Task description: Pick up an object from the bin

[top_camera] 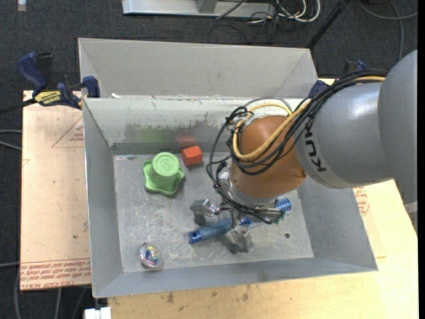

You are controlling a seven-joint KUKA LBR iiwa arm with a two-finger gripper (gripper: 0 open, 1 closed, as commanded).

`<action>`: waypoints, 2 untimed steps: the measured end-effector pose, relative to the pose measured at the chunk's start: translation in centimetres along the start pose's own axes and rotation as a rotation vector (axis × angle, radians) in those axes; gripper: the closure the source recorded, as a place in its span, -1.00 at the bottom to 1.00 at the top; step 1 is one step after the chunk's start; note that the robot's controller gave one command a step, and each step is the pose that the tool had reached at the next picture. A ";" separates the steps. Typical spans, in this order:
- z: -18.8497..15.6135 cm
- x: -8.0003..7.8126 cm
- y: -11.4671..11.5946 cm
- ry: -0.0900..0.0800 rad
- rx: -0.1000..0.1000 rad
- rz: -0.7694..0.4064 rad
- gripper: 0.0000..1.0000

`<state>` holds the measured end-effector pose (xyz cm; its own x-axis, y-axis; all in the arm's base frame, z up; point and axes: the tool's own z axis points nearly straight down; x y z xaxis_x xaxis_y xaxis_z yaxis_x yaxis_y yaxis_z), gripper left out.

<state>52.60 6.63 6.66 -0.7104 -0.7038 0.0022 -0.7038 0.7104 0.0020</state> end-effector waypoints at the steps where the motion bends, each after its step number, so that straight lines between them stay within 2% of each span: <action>1: -0.3 -0.2 0.1 -0.004 0.001 -0.002 1.00; 2: -17.8 1.0 1.5 -0.011 0.007 -0.055 1.00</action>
Offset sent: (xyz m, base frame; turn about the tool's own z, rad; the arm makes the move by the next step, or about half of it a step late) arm 0.0000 0.0000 0.0000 0.0000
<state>50.91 7.04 24.51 -0.6707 -0.7416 -0.0085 -0.7416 0.6708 -0.0054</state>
